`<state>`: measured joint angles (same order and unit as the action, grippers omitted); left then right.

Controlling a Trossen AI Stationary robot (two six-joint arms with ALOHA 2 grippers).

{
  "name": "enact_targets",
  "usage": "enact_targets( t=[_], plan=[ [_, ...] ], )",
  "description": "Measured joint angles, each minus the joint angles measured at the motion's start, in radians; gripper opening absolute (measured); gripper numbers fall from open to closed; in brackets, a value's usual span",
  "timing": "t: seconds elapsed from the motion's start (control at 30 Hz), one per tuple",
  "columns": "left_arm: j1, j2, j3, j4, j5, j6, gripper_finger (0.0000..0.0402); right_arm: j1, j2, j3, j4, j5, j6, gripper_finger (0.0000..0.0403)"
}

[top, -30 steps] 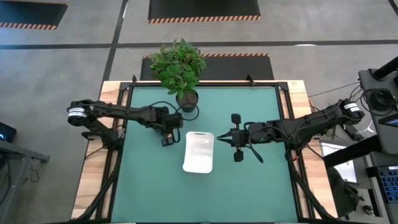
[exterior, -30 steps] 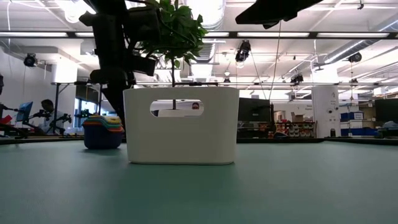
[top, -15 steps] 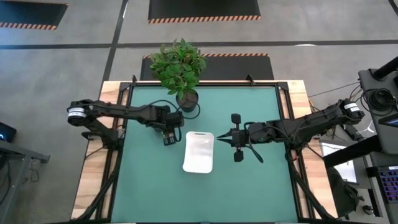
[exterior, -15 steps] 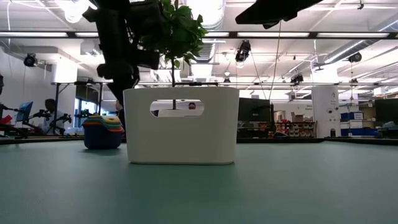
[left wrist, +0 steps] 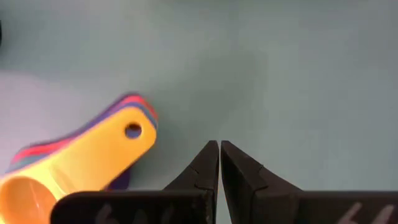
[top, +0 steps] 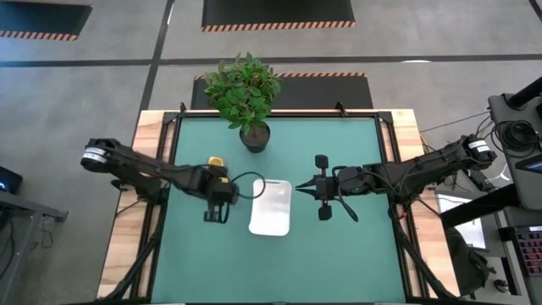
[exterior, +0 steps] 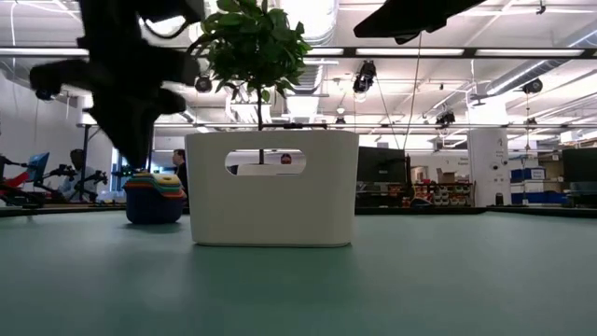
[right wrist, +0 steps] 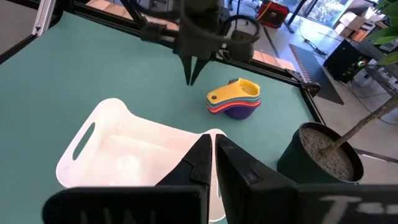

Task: Nest measuring cups in basket
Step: Stack the yellow measuring cup on top of the blue measuring cup, then put the nested measuring cups into the white bin

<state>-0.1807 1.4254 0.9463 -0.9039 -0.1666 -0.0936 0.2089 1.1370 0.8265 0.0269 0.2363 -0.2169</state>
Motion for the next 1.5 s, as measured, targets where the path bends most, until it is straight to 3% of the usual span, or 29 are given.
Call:
enact_targets(
  t=[0.3, 1.03, 1.37, 1.5],
  plan=[
    [0.006, 0.005, -0.099, 0.085, -0.136, -0.020, 0.0000, 0.000, 0.000, 0.000, 0.009, 0.000, -0.003, 0.0009],
    [0.022, 0.010, -0.096, 0.103, -0.176, -0.031, 0.0000, 0.000, 0.000, 0.000, 0.008, 0.000, -0.003, 0.0009],
    [0.018, -0.042, 0.095, -0.106, -0.131, 0.042, 0.0000, 0.000, 0.000, 0.000, 0.008, 0.000, -0.003, 0.0009],
    [0.028, -0.091, 0.114, -0.142, -0.141, 0.115, 0.0000, 0.000, 0.000, 0.000, 0.008, 0.000, -0.003, 0.0009]
  ],
)
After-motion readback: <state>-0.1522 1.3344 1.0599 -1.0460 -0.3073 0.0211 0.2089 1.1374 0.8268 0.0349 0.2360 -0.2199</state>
